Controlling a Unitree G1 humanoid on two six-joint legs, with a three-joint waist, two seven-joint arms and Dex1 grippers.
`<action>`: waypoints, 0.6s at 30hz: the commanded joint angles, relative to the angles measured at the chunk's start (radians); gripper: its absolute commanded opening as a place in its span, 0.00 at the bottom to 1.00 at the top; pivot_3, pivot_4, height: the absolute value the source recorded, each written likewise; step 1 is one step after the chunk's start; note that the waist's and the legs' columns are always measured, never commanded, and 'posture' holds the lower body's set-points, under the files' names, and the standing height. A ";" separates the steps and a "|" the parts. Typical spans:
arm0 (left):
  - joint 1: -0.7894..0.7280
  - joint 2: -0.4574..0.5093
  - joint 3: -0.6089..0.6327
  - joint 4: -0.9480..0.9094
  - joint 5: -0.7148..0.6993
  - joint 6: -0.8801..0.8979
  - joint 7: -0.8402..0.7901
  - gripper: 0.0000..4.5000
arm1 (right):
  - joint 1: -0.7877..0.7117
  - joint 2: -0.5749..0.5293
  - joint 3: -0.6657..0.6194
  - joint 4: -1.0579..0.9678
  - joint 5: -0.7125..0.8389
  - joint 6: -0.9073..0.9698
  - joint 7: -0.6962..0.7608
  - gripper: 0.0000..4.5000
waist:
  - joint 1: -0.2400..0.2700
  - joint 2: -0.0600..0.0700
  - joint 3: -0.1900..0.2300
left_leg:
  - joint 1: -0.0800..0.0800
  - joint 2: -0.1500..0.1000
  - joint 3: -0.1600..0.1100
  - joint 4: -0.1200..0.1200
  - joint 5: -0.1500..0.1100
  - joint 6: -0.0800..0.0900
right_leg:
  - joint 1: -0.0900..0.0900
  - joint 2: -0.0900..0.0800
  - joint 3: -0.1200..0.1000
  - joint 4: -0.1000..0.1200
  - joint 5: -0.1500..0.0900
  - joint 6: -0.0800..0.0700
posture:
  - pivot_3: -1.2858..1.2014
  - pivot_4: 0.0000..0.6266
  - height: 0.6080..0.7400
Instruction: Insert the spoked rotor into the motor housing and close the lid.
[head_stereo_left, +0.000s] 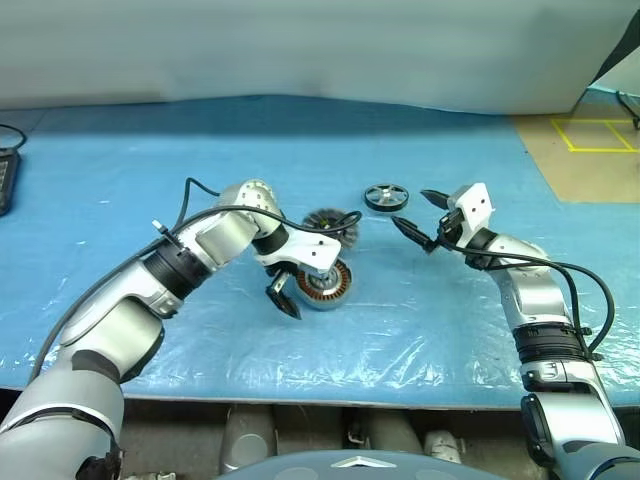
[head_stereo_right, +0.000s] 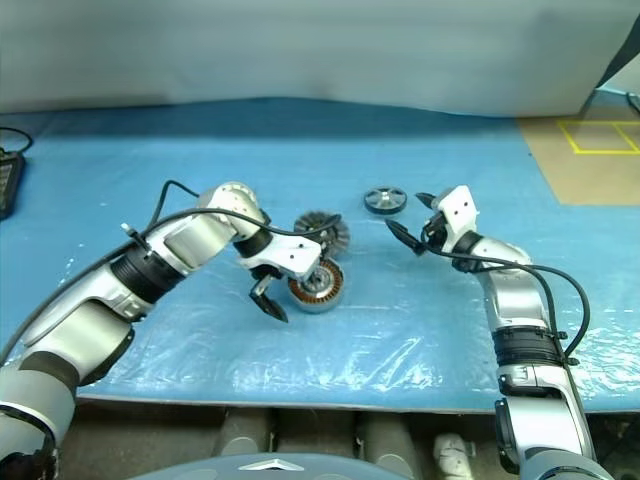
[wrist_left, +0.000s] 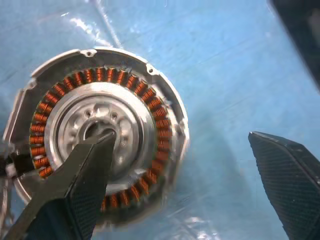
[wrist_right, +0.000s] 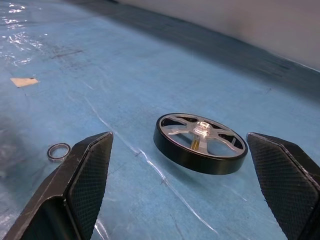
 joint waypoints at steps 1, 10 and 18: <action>-0.009 0.046 0.020 -0.102 -0.099 0.081 -0.007 1.00 | -0.033 0.007 0.005 0.003 0.007 -0.022 0.010 1.00 | -0.004 0.000 0.000 | 0.000 0.000 0.000 0.000 0.000 0.000 | 0.000 0.000 0.000 0.000 0.000 0.000 | 0.52 0.24 1.00; 0.009 0.148 0.114 -0.131 -0.227 0.080 -0.007 1.00 | -0.041 0.026 0.015 0.031 0.012 -0.029 0.029 1.00 | -0.013 0.000 0.000 | 0.000 0.000 0.000 0.001 0.000 0.000 | 0.000 0.000 0.000 0.000 -0.002 -0.003 | 0.52 0.24 1.00; 0.210 0.212 0.380 -0.143 -0.385 0.122 0.041 1.00 | 0.017 0.061 0.055 -0.035 0.022 -0.005 0.079 1.00 | -0.019 0.002 0.000 | 0.000 0.000 0.000 -0.001 -0.001 -0.001 | 0.000 0.000 0.000 -0.001 -0.002 -0.003 | 0.52 0.24 1.00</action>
